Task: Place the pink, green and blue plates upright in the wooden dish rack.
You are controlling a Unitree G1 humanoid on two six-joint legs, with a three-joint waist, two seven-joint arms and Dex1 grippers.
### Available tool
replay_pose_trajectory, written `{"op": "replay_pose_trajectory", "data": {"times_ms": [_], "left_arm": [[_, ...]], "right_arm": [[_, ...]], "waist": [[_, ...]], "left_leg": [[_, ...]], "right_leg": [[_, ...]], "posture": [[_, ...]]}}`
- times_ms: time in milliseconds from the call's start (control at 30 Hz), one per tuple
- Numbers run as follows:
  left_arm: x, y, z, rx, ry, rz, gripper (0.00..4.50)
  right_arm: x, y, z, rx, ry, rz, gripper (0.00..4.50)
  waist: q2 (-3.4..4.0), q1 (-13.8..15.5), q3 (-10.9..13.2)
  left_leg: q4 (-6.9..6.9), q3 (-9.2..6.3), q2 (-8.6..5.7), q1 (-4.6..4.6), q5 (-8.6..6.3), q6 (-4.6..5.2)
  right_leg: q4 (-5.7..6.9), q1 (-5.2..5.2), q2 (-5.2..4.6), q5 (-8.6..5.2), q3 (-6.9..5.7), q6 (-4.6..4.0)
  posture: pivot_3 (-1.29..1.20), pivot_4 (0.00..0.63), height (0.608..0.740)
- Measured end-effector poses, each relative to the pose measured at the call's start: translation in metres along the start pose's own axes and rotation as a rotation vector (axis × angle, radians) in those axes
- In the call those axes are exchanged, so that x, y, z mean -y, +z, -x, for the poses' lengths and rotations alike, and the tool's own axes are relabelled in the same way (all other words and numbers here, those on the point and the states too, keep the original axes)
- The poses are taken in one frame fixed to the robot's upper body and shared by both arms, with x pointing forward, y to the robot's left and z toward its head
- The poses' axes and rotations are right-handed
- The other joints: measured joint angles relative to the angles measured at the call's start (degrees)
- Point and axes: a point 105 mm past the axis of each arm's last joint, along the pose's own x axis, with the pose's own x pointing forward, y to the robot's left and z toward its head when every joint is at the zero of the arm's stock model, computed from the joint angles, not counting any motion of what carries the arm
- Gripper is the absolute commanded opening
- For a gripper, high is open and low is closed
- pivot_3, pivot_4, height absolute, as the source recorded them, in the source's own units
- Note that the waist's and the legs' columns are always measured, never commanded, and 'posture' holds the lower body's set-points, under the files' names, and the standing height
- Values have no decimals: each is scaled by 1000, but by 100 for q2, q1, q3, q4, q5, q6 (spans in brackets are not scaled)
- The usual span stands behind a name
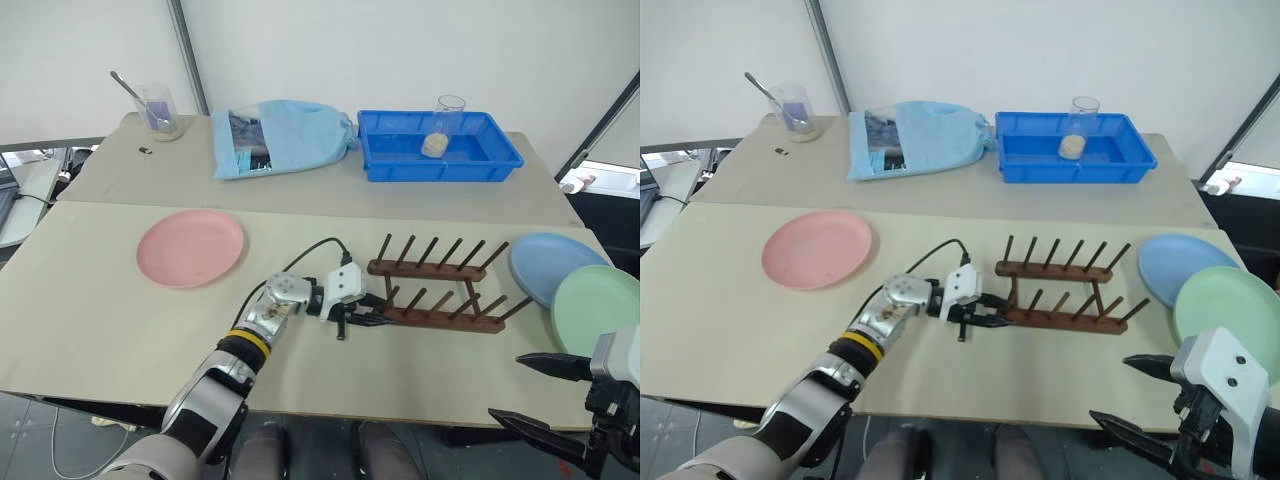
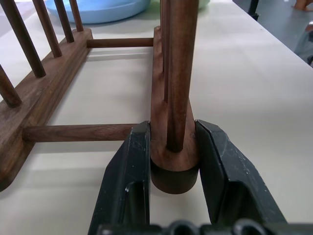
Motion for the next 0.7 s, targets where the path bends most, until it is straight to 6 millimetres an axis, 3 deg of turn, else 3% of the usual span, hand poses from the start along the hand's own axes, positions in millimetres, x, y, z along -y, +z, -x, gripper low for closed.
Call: {"op": "replay_pose_trajectory", "data": {"times_ms": [267,500,700], "left_arm": [[-3,-4,-4,11,30,0,861],[-14,-5,12,-27,72,-37,4178],[0,2,54,-51,69,-66,4178]], "right_arm": [[-1,-2,-1,8,-3,2,4500],[3,-9,-6,-10,-3,18,4500],[24,-21,-19,-83,-41,50,4500]], "waist": [[-1,-52,0],[1,-70,0],[4,-110,-2]], "left_leg": [[-2,-8,-1,2,-1,1],[-7,-10,1,2,-1,1],[-12,-7,9,8,-1,1]], "right_leg": [[-4,8,0,0,-1,1],[-15,10,1,1,-2,2],[-16,10,-3,2,-1,-1]], "posture": [[0,150,740],[0,150,740],[0,150,740]]}}
